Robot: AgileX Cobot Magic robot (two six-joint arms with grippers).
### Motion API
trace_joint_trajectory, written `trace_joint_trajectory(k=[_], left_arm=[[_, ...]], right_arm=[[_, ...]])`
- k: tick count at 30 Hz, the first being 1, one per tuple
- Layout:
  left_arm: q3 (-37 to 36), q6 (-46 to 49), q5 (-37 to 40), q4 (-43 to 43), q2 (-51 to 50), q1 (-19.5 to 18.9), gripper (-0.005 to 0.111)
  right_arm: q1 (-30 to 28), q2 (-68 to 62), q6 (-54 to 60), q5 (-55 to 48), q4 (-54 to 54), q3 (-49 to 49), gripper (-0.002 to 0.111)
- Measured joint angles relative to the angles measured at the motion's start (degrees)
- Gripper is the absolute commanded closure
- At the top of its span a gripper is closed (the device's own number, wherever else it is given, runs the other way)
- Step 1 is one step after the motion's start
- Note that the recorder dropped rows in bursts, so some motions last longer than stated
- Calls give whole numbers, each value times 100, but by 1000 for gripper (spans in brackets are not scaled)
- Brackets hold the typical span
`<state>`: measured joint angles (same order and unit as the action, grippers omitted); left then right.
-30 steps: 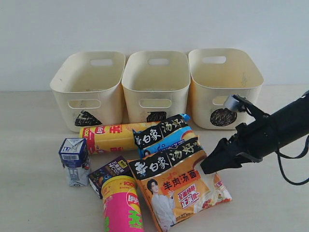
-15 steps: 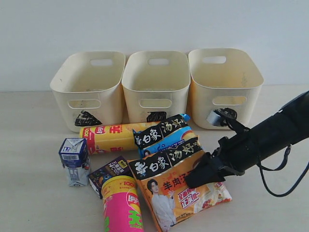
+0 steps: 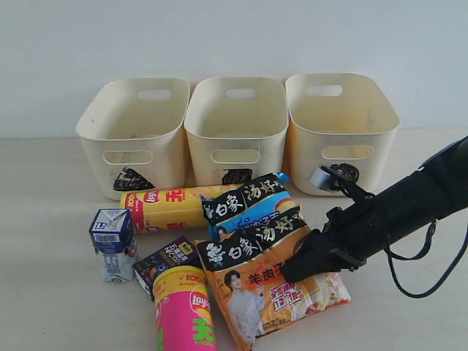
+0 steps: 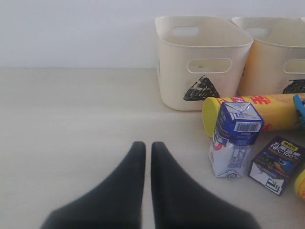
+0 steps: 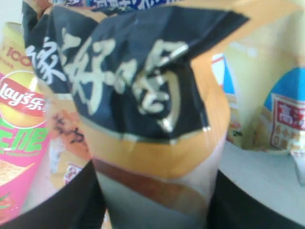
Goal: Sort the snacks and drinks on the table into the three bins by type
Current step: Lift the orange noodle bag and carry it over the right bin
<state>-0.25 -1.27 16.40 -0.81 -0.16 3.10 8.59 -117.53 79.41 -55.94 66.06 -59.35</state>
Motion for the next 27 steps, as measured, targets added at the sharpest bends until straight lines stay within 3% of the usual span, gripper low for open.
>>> trace_joint_trajectory(k=[12,27], left_arm=[[0,0,0,0,0,0,102],[0,0,0,0,0,0,102]], right_arm=[[0,58,-294,-167,-124,0,108],[0,1574,-717,-357,-449,0,108]])
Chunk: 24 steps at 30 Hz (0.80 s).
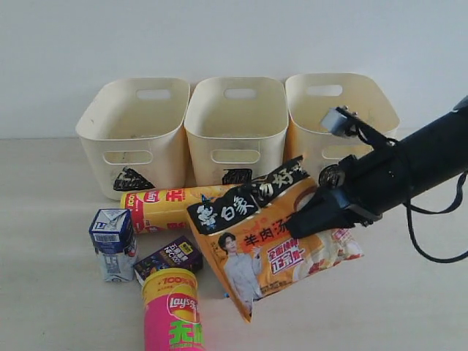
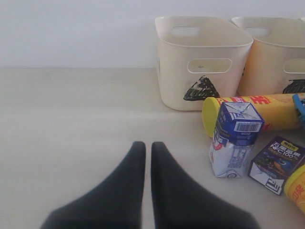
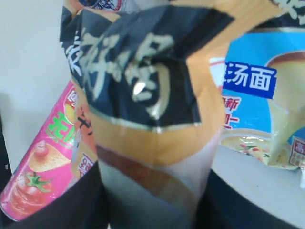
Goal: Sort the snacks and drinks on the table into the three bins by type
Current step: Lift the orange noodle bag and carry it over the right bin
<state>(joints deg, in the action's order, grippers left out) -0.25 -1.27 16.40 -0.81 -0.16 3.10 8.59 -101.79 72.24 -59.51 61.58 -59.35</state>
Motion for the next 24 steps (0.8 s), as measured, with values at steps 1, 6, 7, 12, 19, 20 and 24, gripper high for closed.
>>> trace_joint_trajectory(k=[1,6,7,12,19,20,24], left_arm=[[0,0,0,0,0,0,102],[0,0,0,0,0,0,102],[0,0,0,0,0,0,102],[0,0,0,0,0,0,102],[0,0,0,0,0,0,102],[0,0,0,0,0,0,102],[0,0,0,0,0,0,102]], right_arm=[[0,93,-80,-21,-36,-30,108],[0,381,-648,-69,-197,-468,108],[0,392,-794,-67,-253,-611,108],[-65,405,-1457,-10,-530,-1325,108],[-870,309,-2042,79,-488,-2190,108],[-945,268,-2064,89,-464,-2262,108],[-1125,-42,-2131,167,-440,-2658,108]])
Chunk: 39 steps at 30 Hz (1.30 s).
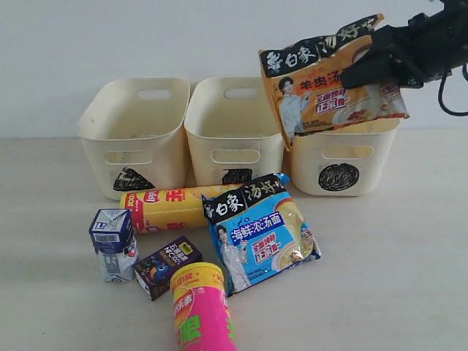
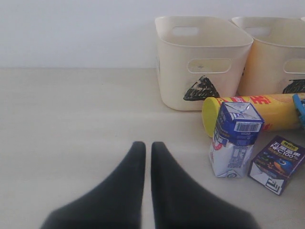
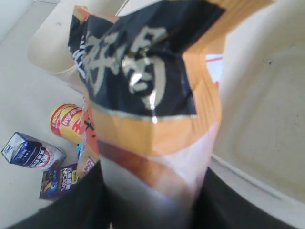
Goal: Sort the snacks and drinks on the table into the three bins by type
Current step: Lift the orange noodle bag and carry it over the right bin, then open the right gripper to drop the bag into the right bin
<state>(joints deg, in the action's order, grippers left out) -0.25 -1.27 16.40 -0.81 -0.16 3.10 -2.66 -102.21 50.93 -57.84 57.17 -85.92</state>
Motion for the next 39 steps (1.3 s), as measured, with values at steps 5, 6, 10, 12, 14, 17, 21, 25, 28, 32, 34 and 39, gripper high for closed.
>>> trace_joint_trajectory(k=[5,6,10,12,14,17,21,25,28,32,34,39], left_arm=[[0,0,0,0,0,0,102],[0,0,0,0,0,0,102],[0,0,0,0,0,0,102],[0,0,0,0,0,0,102],[0,0,0,0,0,0,102],[0,0,0,0,0,0,102],[0,0,0,0,0,0,102],[0,0,0,0,0,0,102],[0,0,0,0,0,0,102],[0,0,0,0,0,0,102],[0,0,0,0,0,0,102],[0,0,0,0,0,0,102]], right_arm=[[-9,-581,-159,67,24,-714,108],[-9,-715,-221,96,24,-890,108],[-9,-1242,-437,283,24,-1538,108],[-9,-1466,-530,459,24,-1837,108],[-9,-1664,-620,717,5,-2048,108],[-9,-1924,-704,1262,5,-2247,108],[-9,-2118,-682,2052,5,-2289,108],[-9,-2219,-410,2314,5,-2299,102],[-9,-2291,-319,2291,16,-2299,88],[-9,-2418,-296,2241,16,-2299,60],[-9,-2456,-296,2242,56,-2299,44],[-9,-2455,-270,2202,138,-2303,26]])
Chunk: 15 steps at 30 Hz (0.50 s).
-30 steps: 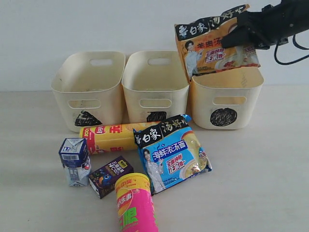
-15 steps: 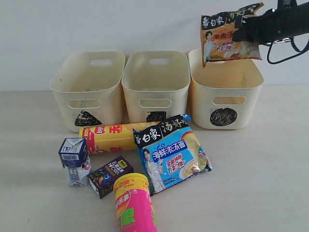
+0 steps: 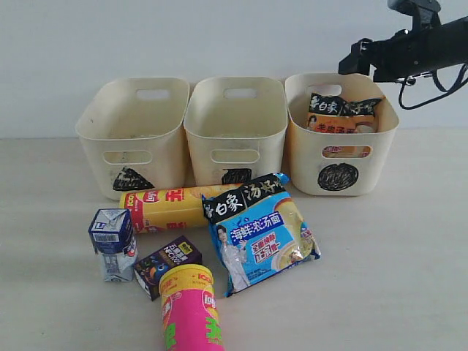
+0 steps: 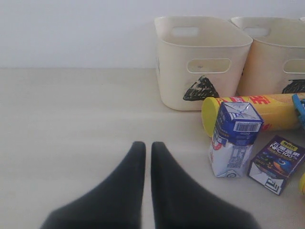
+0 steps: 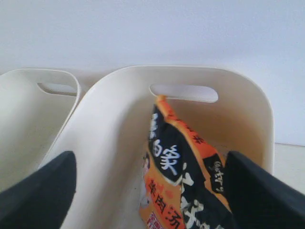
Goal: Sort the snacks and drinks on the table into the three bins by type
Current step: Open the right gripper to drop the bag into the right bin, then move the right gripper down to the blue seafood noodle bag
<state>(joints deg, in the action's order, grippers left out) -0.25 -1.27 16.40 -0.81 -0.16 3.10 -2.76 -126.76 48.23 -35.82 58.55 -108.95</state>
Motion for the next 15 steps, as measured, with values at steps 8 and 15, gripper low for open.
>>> trace_joint_trajectory(k=[8,15], left_arm=[[0,0,0,0,0,0,102],[0,0,0,0,0,0,102]], right_arm=[[0,273,0,-242,-26,0,26],[0,818,-413,-964,-657,-23,56]])
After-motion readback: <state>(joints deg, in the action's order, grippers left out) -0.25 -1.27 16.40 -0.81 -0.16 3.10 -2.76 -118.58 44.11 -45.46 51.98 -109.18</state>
